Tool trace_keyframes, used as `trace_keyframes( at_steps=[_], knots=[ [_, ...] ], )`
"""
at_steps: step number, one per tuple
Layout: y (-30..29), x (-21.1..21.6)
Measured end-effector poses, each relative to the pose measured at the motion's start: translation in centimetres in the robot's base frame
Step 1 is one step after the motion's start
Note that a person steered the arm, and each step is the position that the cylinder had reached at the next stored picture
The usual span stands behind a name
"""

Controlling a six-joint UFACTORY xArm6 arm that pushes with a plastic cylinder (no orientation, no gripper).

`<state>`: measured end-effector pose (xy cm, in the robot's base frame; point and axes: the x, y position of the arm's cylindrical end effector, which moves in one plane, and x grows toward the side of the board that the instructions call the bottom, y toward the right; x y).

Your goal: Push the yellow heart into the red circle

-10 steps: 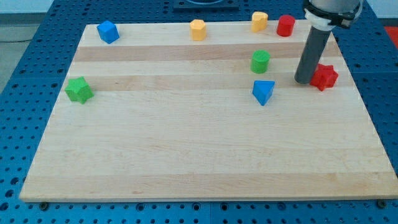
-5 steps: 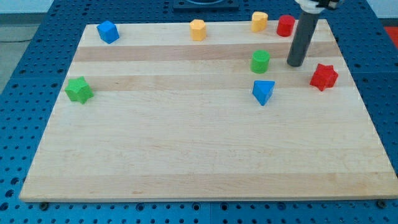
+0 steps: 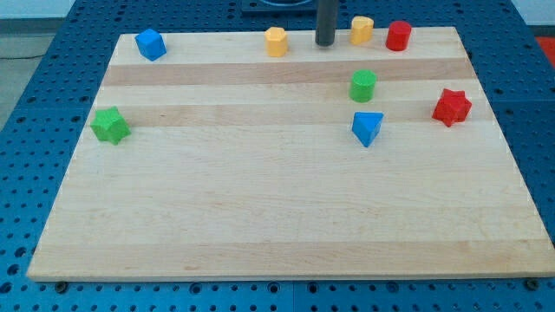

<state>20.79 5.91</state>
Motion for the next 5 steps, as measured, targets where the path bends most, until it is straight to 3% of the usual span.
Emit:
trace_keyframes(
  at_steps=[5],
  knots=[
    [2.7, -1.6]
  ],
)
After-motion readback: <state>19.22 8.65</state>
